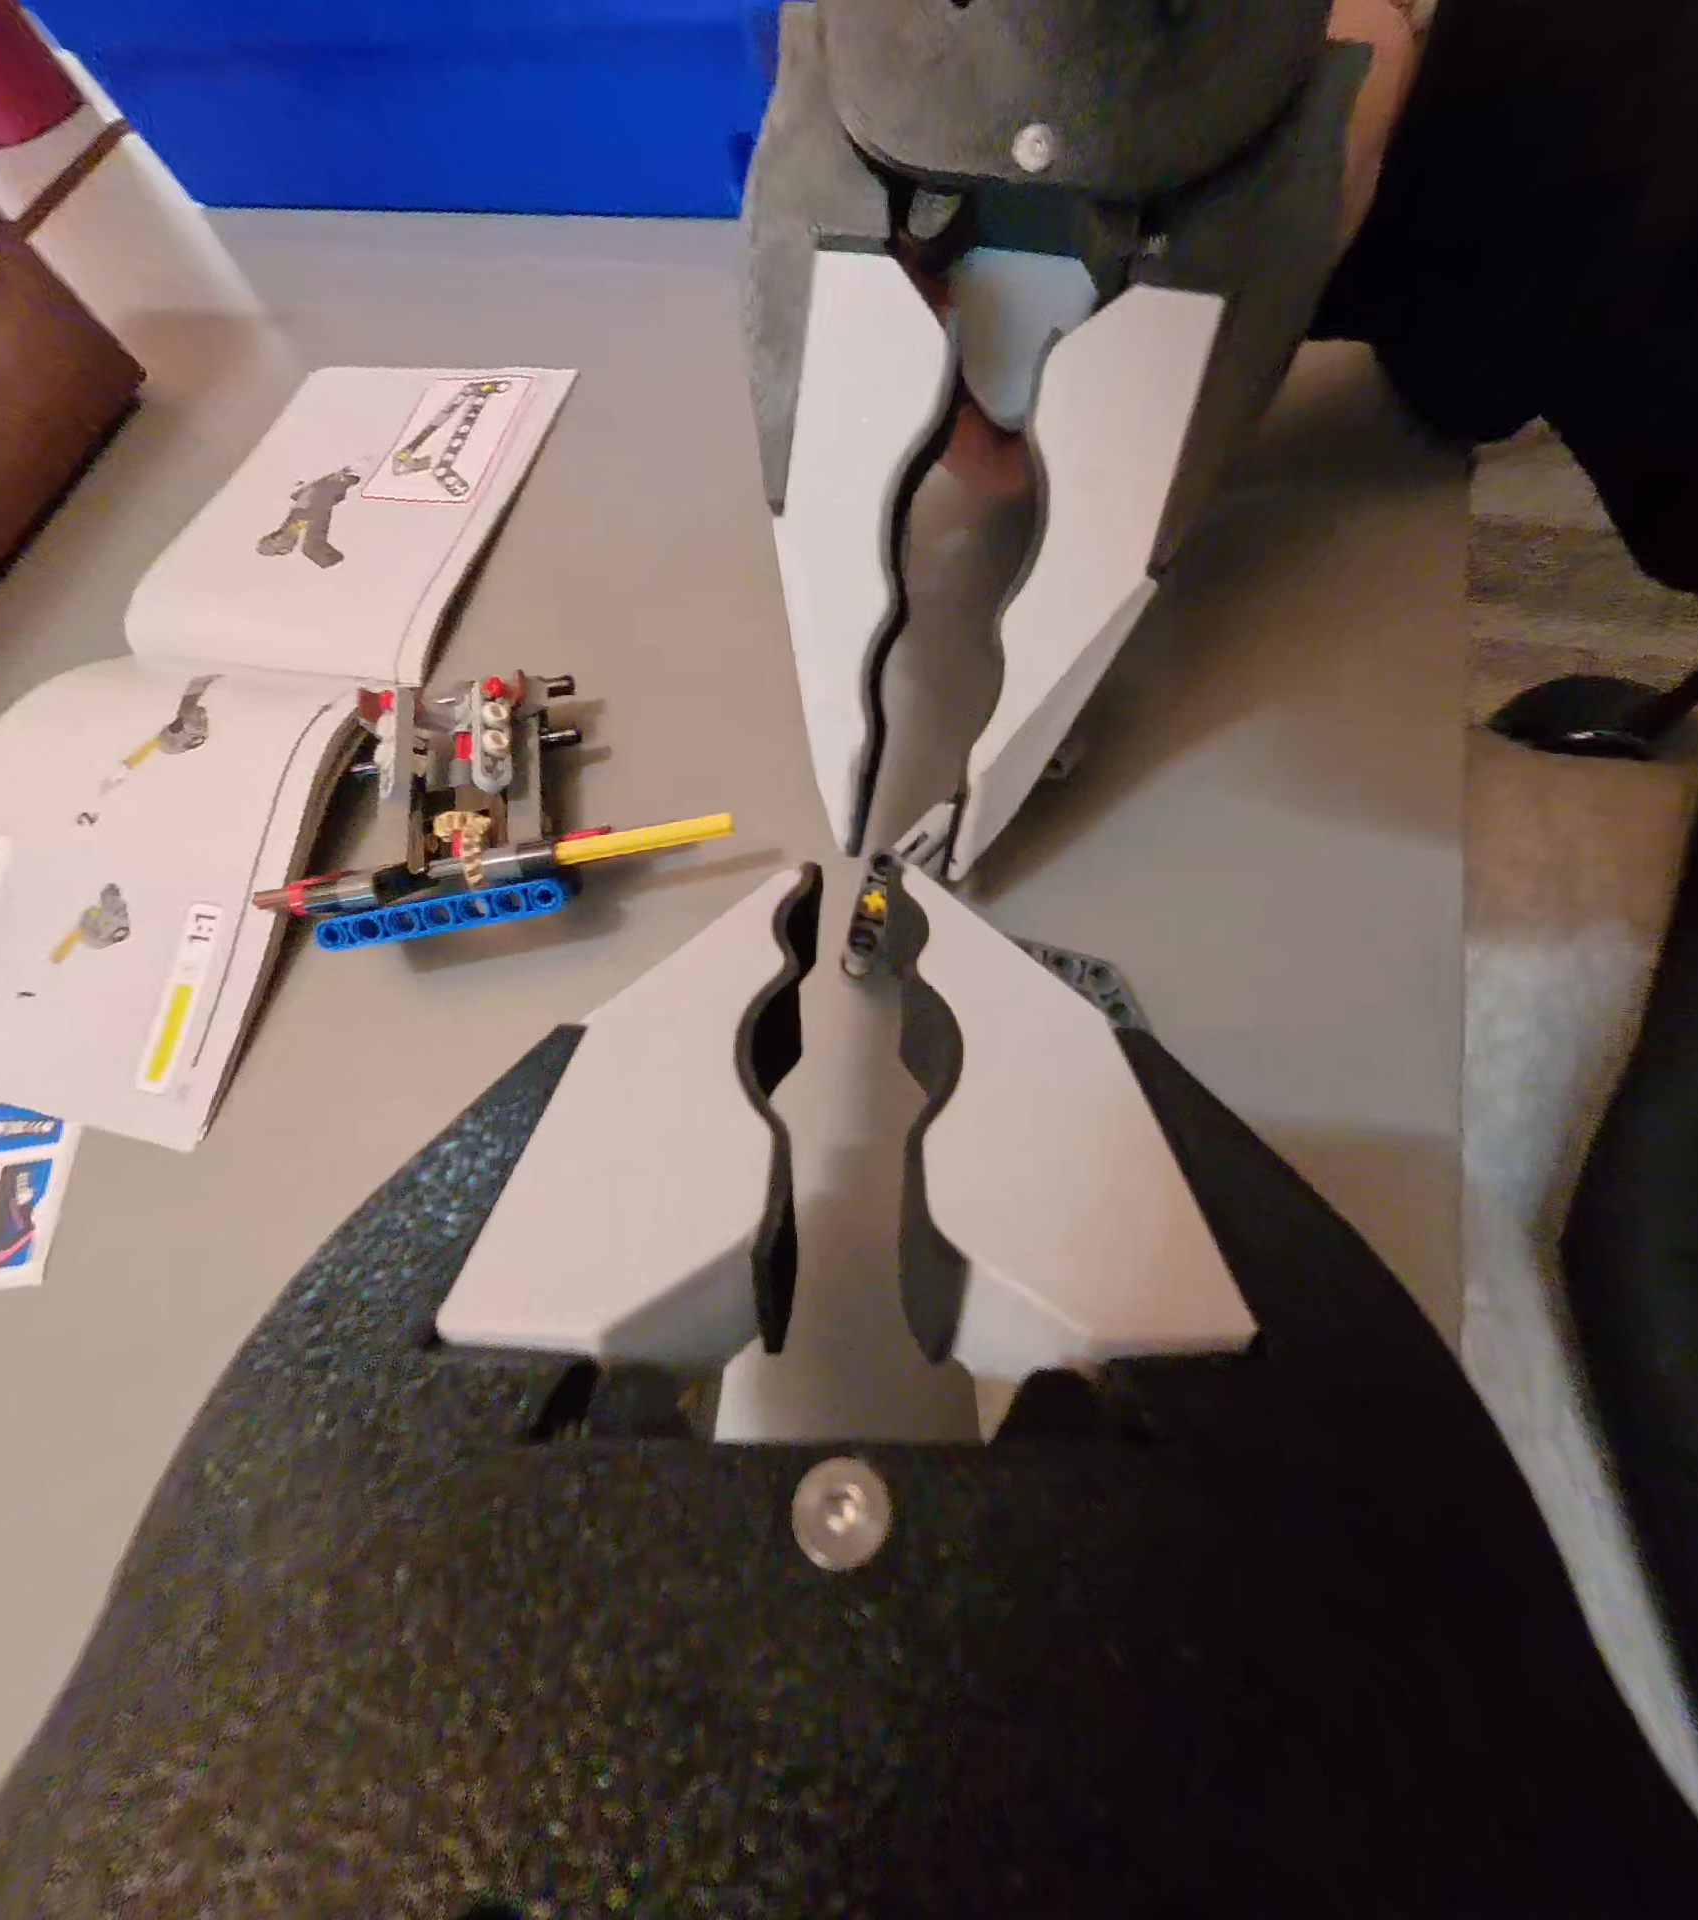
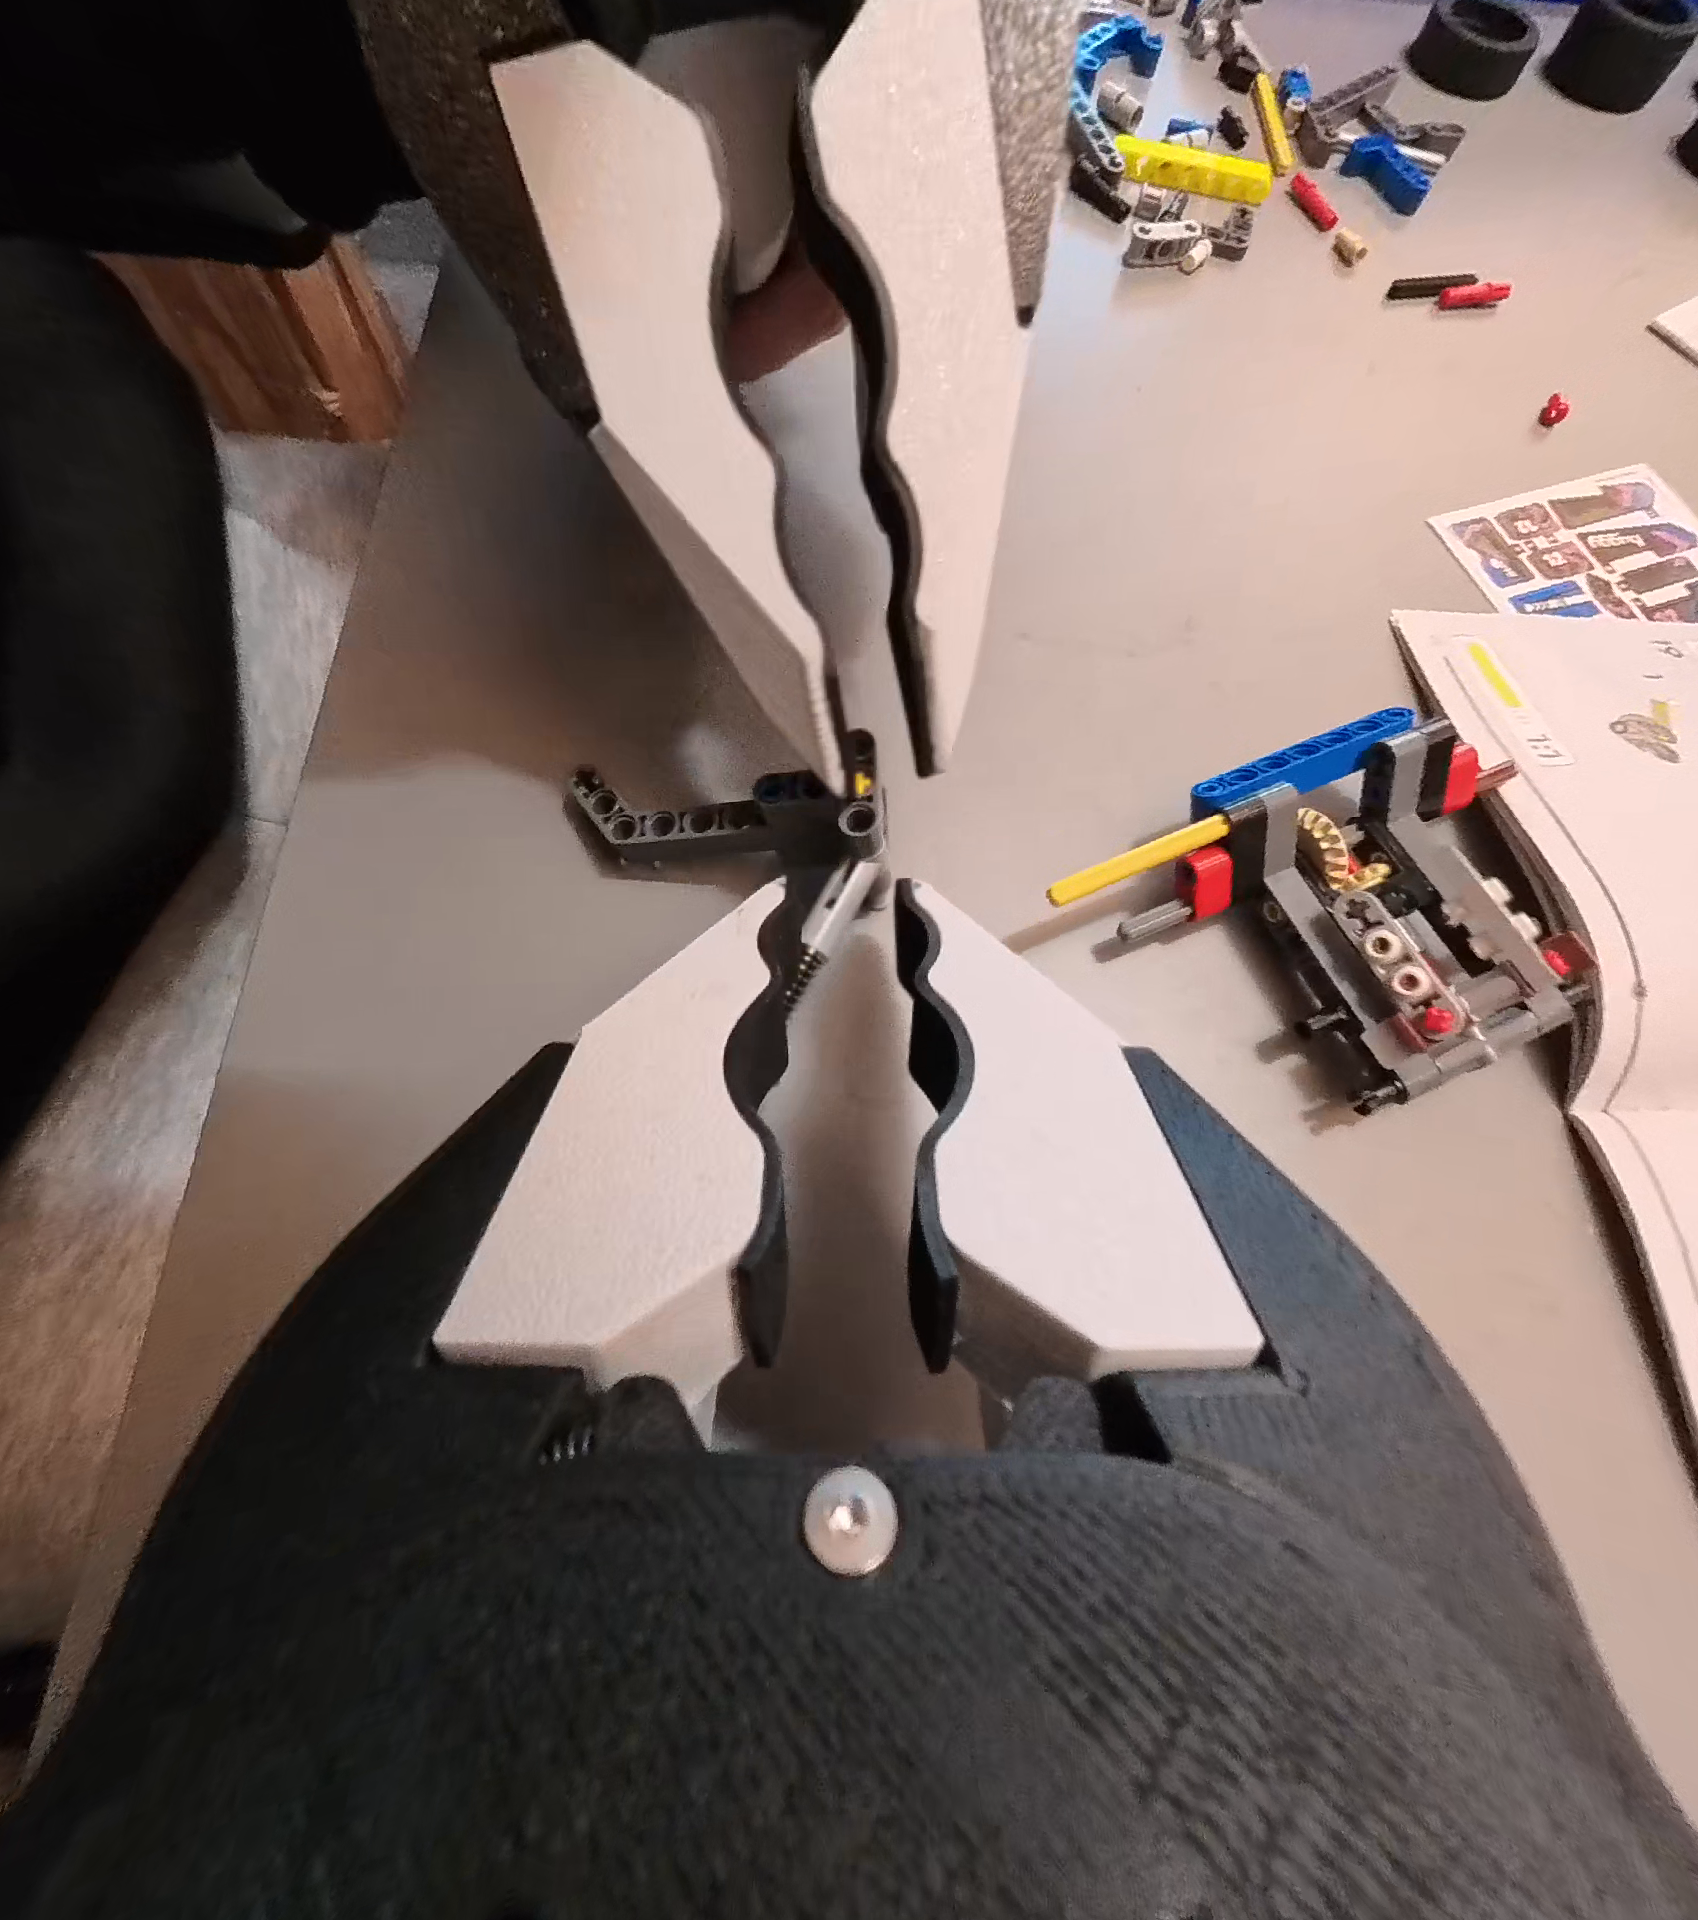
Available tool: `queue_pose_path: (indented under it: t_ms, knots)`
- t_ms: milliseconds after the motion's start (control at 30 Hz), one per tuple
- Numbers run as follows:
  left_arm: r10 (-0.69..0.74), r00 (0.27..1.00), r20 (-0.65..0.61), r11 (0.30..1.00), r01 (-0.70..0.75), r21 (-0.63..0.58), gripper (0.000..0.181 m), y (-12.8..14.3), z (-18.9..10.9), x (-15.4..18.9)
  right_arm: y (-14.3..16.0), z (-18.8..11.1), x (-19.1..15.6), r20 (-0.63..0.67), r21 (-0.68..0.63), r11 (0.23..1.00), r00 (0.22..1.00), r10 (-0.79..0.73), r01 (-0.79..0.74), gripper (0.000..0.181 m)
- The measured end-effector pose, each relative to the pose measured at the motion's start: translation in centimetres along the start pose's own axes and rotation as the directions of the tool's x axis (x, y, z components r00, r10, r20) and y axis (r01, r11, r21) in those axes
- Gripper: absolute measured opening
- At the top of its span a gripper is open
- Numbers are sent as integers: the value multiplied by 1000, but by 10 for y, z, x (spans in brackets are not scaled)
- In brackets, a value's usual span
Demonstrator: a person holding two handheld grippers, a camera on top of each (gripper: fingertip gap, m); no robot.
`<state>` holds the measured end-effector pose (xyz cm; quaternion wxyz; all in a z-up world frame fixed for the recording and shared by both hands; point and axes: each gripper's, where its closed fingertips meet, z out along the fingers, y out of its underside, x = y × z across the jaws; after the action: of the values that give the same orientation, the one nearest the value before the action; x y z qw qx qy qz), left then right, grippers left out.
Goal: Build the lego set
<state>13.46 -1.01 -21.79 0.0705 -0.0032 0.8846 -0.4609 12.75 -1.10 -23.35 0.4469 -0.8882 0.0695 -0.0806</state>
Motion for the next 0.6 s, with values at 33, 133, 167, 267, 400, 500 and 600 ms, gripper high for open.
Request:
queue_pose_path:
  t_ms: [33, 133, 167, 267, 400, 500, 600]
  knots:
    - [-4, 1000, -6, 1000, 4, -3, 8, 0, 0, 2, 1, 1, -1, 2, -8, 1000, 1000, -5, 5, 14]
    - [-7, 1000, -22, 1000, 7, -21, 9, 1, 1, 8, 1, 2, 0, -16, -11, 1000, 1000, -22, 22, 10]
    - [-3, 1000, -19, 999, 2, -32, 13, 1, 2, 8, 1, 2, 0, -17, -11, 1000, 1000, -22, 22, 10]
    - [13, 1000, 17, 999, -12, -52, 17, 1, 4, 5, 1, 3, 0, -25, -12, 999, 999, -30, 30, 9]
    - [22, 1000, 21, 995, -20, -93, 7, 4, 8, 5, 1, 3, 1, -26, -11, 999, 999, -30, 30, 9]
    - [35, 998, 43, 994, -30, -104, 6, 4, 8, 2, 0, 1, 2, -35, -3, 1000, 999, -27, 27, 10]
    - [93, 994, 58, 993, -89, -75, 6, 3, 7, 1, -2, -11, 4, -10, 27, 999, 999, 47, -47, 25]
